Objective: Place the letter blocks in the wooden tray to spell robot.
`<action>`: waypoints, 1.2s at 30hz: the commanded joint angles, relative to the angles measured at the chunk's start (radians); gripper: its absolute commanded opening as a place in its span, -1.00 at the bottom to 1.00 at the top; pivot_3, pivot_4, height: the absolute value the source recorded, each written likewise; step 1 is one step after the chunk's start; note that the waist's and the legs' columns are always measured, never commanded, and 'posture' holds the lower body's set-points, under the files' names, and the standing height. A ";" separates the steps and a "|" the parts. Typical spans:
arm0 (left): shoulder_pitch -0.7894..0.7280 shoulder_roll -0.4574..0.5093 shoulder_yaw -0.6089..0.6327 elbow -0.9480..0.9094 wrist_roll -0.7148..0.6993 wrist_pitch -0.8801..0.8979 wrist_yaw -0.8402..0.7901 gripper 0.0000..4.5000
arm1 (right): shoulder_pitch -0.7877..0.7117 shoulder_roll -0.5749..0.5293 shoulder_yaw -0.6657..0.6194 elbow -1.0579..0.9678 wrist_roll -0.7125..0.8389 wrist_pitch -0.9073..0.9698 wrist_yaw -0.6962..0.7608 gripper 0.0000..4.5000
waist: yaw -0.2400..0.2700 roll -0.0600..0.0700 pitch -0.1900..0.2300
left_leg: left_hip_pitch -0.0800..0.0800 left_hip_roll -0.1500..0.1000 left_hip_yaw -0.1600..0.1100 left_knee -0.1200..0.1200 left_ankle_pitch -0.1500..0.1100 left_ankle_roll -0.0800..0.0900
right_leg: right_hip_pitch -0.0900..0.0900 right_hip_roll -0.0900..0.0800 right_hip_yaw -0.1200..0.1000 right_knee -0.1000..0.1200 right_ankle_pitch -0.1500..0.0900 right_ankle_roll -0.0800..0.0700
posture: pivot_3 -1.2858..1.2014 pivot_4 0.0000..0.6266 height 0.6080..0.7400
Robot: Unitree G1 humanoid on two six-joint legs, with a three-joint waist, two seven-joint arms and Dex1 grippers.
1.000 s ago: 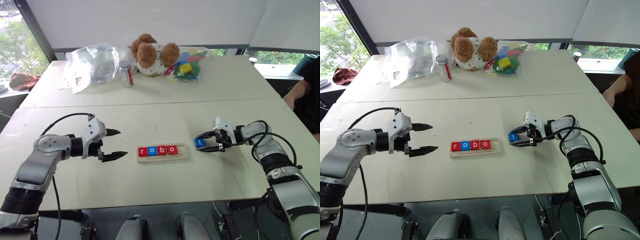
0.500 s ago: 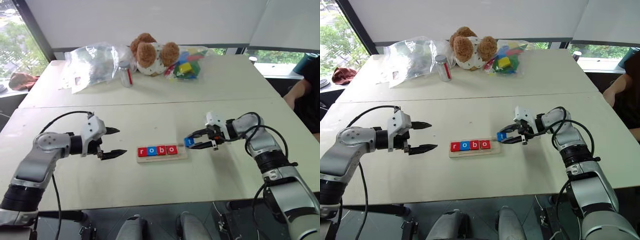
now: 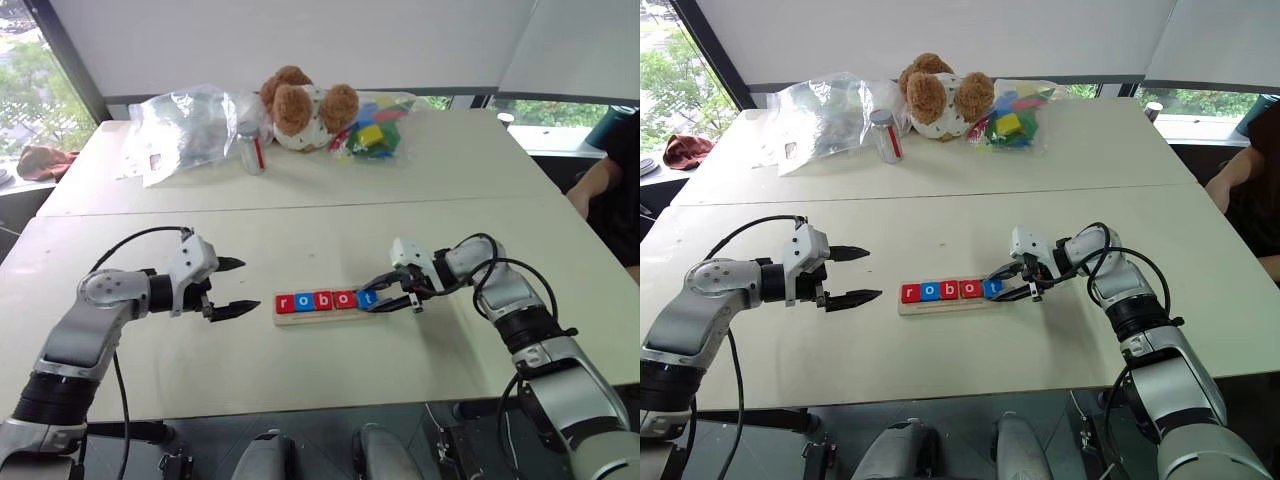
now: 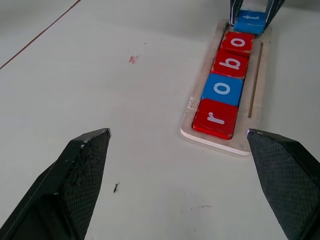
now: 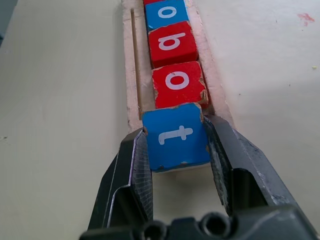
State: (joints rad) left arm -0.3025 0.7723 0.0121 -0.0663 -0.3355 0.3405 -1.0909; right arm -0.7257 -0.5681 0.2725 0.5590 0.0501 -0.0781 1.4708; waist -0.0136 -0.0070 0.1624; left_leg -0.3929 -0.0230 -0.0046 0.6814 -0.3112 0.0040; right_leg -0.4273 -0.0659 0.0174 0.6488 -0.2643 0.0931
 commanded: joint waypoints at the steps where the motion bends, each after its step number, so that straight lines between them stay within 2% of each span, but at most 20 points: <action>1: 0.005 0.000 0.005 -0.034 -0.002 -0.010 0.006 1.00 | -0.033 0.008 0.002 0.022 -0.024 -0.050 -0.028 -0.49 | -0.001 0.000 0.000 | 0.000 0.000 0.000 0.000 0.000 0.000 | 0.000 0.000 0.000 0.000 0.000 0.000 | 0.03 -0.52 1.00; 29: -0.026 -0.030 -0.024 0.013 0.029 -0.047 0.013 1.00 | 0.001 0.055 0.001 -0.053 -0.014 0.024 -0.053 -0.49 | -0.003 0.000 0.000 | 0.000 0.000 0.000 0.000 0.000 0.000 | 0.000 0.000 0.000 0.000 0.000 0.000 | 0.03 -0.52 1.00; 35: -0.026 -0.033 -0.021 0.016 0.031 -0.048 0.014 1.00 | 0.010 0.050 -0.017 -0.103 0.007 0.038 -0.059 0.85 | -0.002 0.000 0.000 | 0.000 0.000 0.000 0.000 0.000 0.000 | 0.000 0.000 0.000 0.000 0.000 0.000 | 0.03 -0.52 1.00; 36: -0.026 -0.033 -0.020 0.018 0.032 -0.049 0.015 1.00 | 0.010 0.047 -0.025 -0.116 0.012 0.043 -0.065 0.99 | -0.002 0.000 0.000 | 0.000 0.000 0.000 0.000 0.000 0.000 | 0.000 0.000 0.000 0.000 0.000 0.000 | 0.03 -0.52 1.00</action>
State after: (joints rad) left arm -0.3122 0.7373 -0.0186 -0.0406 -0.3038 0.3111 -1.0788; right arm -0.7111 -0.5187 0.2706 0.4935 0.0352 -0.0363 1.4130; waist -0.0159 -0.0070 0.1624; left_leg -0.3928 -0.0230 -0.0047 0.6815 -0.3110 0.0038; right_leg -0.4274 -0.0656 0.0173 0.6492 -0.2643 0.0931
